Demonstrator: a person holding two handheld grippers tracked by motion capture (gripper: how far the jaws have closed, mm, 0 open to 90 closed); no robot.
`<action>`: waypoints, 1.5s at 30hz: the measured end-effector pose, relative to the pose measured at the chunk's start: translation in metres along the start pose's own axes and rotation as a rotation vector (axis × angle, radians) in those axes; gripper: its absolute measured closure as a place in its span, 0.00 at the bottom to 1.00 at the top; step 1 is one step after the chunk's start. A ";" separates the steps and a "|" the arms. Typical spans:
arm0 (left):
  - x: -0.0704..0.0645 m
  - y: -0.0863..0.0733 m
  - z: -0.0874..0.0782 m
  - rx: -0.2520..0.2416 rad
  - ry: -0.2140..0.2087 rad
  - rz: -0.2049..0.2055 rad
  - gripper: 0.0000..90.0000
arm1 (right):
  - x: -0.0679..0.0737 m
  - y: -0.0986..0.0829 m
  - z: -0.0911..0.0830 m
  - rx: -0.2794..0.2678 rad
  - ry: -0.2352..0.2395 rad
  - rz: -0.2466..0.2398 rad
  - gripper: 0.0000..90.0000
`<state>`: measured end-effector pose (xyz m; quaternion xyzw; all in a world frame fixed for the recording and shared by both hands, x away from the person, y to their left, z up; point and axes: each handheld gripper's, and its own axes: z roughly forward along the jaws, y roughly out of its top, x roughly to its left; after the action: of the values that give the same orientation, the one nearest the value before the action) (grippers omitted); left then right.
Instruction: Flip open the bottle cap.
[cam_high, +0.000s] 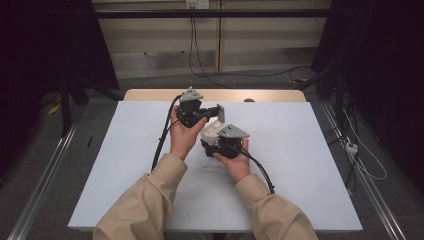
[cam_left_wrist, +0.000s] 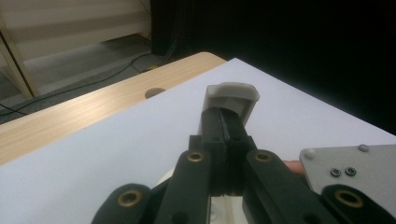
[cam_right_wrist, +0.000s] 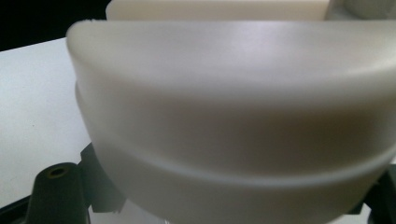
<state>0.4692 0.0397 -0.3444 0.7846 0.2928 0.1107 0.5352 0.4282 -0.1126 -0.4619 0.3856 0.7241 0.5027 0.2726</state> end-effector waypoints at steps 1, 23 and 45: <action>0.000 0.000 0.000 -0.001 0.000 -0.002 1.00 | 0.000 0.000 0.000 0.000 0.000 0.001 0.21; -0.001 0.004 0.012 0.004 -0.015 0.003 1.00 | 0.000 0.000 0.000 0.001 0.001 0.003 0.20; 0.001 0.006 0.022 0.004 -0.026 0.003 1.00 | 0.000 0.000 0.000 0.001 0.002 0.003 0.20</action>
<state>0.4826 0.0220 -0.3480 0.7874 0.2850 0.1007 0.5372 0.4285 -0.1129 -0.4619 0.3865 0.7240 0.5029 0.2710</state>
